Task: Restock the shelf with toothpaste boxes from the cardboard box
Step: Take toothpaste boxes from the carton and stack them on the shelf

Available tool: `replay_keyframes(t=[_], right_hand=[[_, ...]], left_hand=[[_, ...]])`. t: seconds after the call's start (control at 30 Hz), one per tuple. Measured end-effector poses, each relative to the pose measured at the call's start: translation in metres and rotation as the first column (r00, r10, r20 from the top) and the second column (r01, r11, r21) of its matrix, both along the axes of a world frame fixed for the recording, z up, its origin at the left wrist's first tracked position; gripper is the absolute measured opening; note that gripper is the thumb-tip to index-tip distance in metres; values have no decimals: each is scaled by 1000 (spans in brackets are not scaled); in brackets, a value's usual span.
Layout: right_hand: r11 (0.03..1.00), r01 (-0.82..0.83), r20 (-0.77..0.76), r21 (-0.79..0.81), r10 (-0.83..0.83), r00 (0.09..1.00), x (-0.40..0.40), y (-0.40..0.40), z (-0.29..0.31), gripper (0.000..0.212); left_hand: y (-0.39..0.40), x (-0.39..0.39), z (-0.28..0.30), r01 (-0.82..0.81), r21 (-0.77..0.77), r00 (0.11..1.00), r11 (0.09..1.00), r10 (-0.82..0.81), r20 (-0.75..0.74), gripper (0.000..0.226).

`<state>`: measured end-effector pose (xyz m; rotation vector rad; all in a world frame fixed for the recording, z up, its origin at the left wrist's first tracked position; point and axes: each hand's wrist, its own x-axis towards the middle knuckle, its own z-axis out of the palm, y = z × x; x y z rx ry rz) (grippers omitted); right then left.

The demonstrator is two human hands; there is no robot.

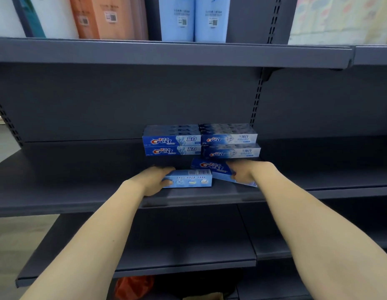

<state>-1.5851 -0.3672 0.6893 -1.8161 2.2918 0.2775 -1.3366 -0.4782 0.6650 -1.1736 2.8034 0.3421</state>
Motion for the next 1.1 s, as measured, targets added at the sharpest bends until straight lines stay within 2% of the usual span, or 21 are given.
replay_keyframes(t=[0.3,0.47,0.6,0.7,0.8,0.9,0.93,1.1], right_hand=[[994,-26,28,107,23,999,-1,-23,8,50],[994,65,52,89,-69,996,-14,-24,30,58],[987,143,53,68,-147,988,-37,-22,42,56],[986,145,25,78,-147,989,-41,-14,37,49],[988,118,14,99,-120,993,-38,-11,24,25],[987,130,33,90,-133,991,-36,-11,12,57],[988,126,36,86,-130,991,-36,-11,10,59],[995,84,70,61,-88,994,-34,-16,4,46]], left_hand=[[-8,-10,7,73,-40,996,997,-71,50,57],[-11,-18,17,28,-17,997,999,-29,-73,62],[-19,-41,28,12,-9,995,1000,-13,-95,58],[-18,-64,33,40,-6,994,999,-40,-101,56],[-14,-82,32,95,14,991,995,-93,-93,57],[-15,-94,26,145,8,987,989,-144,-67,59],[-16,-97,24,154,2,986,988,-154,-61,60],[-17,-103,22,193,-16,980,981,-193,-51,68]])
